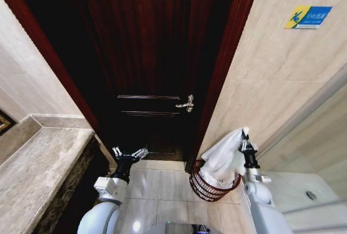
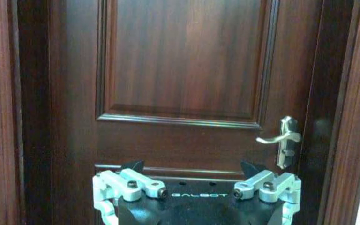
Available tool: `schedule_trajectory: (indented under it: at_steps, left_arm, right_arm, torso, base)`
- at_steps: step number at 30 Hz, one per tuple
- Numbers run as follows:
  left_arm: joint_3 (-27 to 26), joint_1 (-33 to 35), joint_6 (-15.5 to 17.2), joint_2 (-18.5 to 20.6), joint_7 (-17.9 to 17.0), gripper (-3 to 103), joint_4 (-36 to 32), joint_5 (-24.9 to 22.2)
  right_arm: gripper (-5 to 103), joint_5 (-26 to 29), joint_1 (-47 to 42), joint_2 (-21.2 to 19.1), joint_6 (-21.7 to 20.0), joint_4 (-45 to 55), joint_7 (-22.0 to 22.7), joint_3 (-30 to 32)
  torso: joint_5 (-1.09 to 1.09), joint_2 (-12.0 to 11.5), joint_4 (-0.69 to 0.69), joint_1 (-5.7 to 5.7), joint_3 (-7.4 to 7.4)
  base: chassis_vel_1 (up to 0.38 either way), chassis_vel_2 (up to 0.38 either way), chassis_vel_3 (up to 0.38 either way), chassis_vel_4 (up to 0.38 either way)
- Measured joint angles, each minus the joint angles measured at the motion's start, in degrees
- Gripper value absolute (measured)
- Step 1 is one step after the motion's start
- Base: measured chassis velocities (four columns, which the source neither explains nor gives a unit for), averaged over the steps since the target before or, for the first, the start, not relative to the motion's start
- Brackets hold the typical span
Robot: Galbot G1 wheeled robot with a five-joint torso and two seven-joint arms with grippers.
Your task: Discard the used towel into the hamper.
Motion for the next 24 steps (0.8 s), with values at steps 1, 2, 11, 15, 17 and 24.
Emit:
schedule_trajectory:
  at_steps: [1,2,11,15,17,24]
  left_arm:
    - [0.0,0.0,0.0,0.0,0.0,100,0.0,0.0]
    - [0.0,0.0,0.0,0.0,-0.01,100,0.0,0.0]
    - [0.0,0.0,0.0,0.0,0.0,100,0.0,0.0]
    - [0.0,0.0,0.0,0.0,0.0,100,0.0,0.0]
    - [0.0,0.0,0.0,0.0,0.0,100,0.0,0.0]
    - [0.0,0.0,0.0,0.0,0.0,100,0.0,0.0]
  right_arm:
    - [2,0.09,-0.08,0.15,0.0,-0.36,-0.12,-0.03]
    - [2,0.17,-0.13,0.34,0.0,-0.99,-0.31,-0.09]
    - [2,-0.02,0.5,0.72,-0.02,-6.6,-1.52,-0.24]
    - [2,-0.31,0.41,0.74,-0.04,-8.47,-1.52,-0.12]
    - [2,-0.33,-0.27,0.72,-0.07,-9.6,-1.53,0.02]
    - [2,2.79,-5.42,2.18,-0.1,-5.28,-1.53,2.6]
  torso:
    - [0.01,0.0,0.0,0.0,0.0]
    - [0.02,0.0,0.0,0.0,0.0]
    - [0.02,0.0,0.0,0.0,0.0]
    - [0.02,0.0,0.0,0.0,0.0]
    - [0.03,0.0,0.01,0.0,0.0]
    - [0.01,0.0,0.0,0.0,0.0]
  base:
    - [0.0,0.0,0.0,0.0]
    - [0.0,0.0,0.0,0.0]
    - [0.0,0.0,0.0,0.0]
    - [0.0,0.0,0.0,0.0]
    - [0.0,0.0,0.0,0.0]
    - [0.0,0.0,0.0,0.0]
